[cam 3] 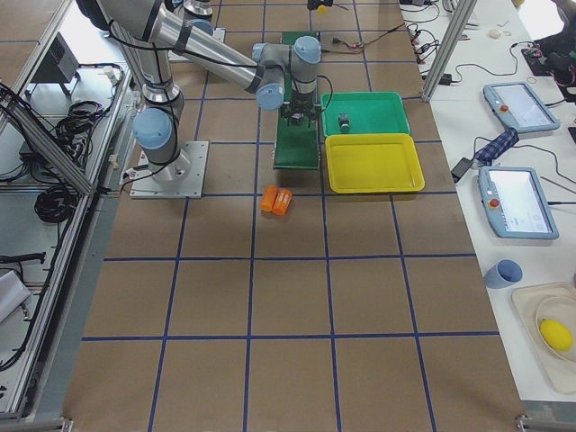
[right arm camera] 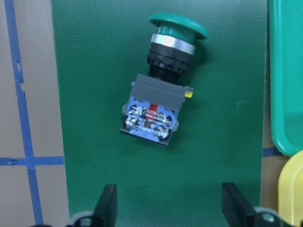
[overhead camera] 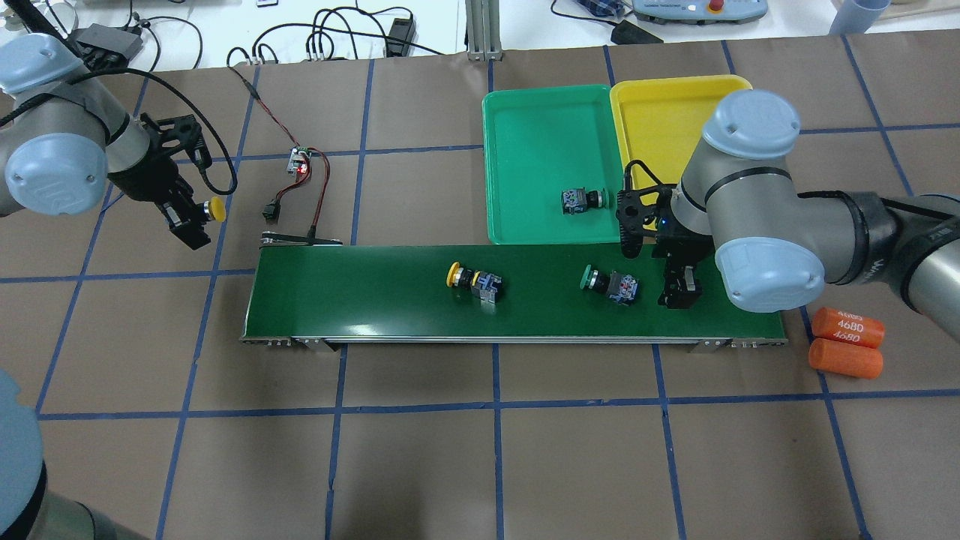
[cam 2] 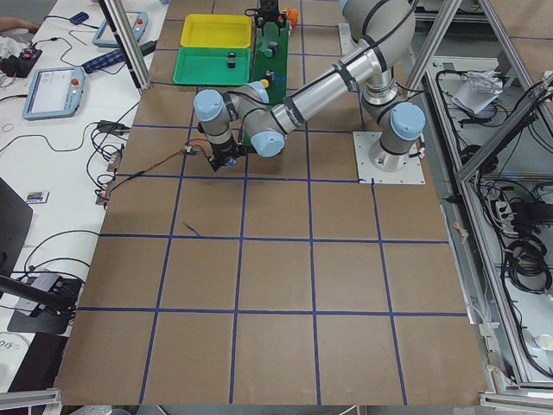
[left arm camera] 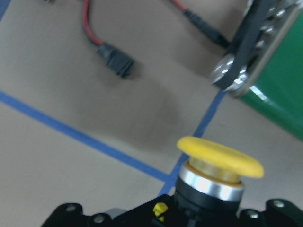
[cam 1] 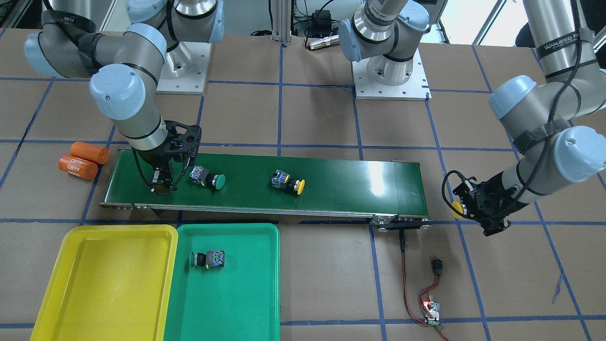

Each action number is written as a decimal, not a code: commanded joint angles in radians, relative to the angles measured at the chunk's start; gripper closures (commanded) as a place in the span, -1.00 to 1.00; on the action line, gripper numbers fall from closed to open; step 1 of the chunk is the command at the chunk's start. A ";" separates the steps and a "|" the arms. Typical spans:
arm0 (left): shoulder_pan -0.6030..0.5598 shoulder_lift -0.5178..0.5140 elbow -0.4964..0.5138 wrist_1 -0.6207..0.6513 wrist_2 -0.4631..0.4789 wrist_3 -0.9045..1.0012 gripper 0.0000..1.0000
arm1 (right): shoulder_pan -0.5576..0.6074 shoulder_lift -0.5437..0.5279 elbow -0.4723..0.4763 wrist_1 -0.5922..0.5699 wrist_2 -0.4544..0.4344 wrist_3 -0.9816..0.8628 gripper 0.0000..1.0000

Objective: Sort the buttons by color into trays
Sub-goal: 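Return the right gripper to the belt end while the left carries the yellow button, then grasp the second green button with the right gripper while the left lowers its button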

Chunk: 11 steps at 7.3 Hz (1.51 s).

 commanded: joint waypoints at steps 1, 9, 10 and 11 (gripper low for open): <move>-0.045 0.055 -0.098 0.082 0.000 0.002 1.00 | 0.002 0.000 0.000 0.000 0.002 0.001 -0.66; -0.214 0.101 -0.175 0.141 0.043 -0.010 1.00 | 0.002 0.003 0.032 0.003 0.003 0.001 -0.10; -0.234 0.090 -0.175 0.151 0.043 -0.024 1.00 | 0.002 0.003 0.034 0.002 0.005 -0.003 0.07; -0.242 0.090 -0.181 0.161 0.043 -0.015 1.00 | 0.002 0.001 0.028 0.000 0.005 -0.006 0.26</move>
